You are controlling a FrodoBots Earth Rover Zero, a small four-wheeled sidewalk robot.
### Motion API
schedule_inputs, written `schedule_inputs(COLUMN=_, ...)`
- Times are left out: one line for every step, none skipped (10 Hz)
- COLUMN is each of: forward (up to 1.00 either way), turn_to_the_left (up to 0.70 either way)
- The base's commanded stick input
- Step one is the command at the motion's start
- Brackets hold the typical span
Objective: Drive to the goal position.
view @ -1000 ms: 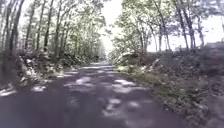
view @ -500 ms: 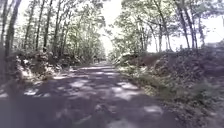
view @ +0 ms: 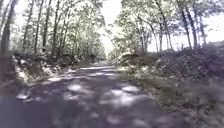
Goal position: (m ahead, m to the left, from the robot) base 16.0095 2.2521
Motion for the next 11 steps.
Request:
schedule_inputs(forward=0.45, turn_to_the_left=0.00)
schedule_inputs(forward=0.45, turn_to_the_left=0.00)
schedule_inputs(forward=0.45, turn_to_the_left=0.00)
schedule_inputs(forward=0.45, turn_to_the_left=0.00)
schedule_inputs(forward=0.45, turn_to_the_left=0.00)
schedule_inputs(forward=0.45, turn_to_the_left=0.00)
schedule_inputs(forward=0.45, turn_to_the_left=0.00)
schedule_inputs(forward=0.45, turn_to_the_left=0.00)
schedule_inputs(forward=0.45, turn_to_the_left=0.00)
schedule_inputs(forward=0.45, turn_to_the_left=0.13)
schedule_inputs(forward=0.45, turn_to_the_left=0.27)
